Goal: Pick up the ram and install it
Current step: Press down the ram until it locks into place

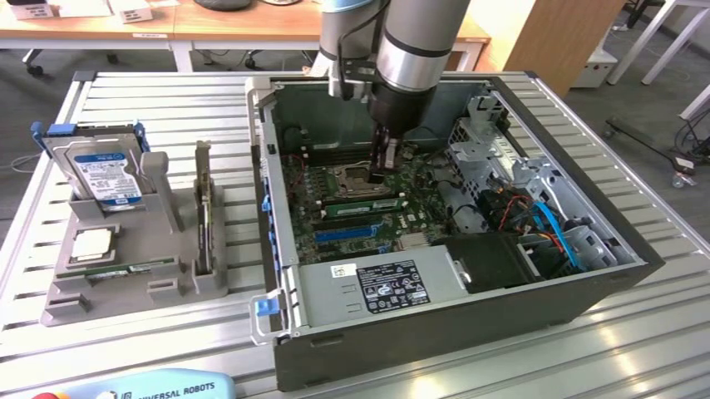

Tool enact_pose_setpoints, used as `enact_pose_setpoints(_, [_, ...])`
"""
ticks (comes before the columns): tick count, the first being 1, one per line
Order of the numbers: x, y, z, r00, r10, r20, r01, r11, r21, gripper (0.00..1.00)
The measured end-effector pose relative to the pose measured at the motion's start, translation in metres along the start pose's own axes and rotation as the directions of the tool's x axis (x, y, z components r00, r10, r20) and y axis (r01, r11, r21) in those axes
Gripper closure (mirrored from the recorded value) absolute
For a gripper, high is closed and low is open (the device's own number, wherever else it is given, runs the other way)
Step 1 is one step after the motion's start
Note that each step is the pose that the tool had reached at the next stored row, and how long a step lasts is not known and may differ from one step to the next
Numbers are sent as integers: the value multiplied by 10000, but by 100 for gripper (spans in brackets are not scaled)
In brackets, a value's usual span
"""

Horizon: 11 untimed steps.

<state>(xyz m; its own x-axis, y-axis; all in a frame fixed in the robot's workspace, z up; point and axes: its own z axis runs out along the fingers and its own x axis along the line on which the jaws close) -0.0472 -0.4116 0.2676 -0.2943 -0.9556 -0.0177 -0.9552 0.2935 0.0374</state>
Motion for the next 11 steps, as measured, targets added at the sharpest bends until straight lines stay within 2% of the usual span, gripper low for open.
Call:
enact_pose_setpoints(5, [1, 3, 4, 9978, 662, 25, -662, 9978, 11, 90])
enact_pose_setpoints(11, [2, 7, 9, 9891, 1469, 57, -1469, 9891, 22, 90])
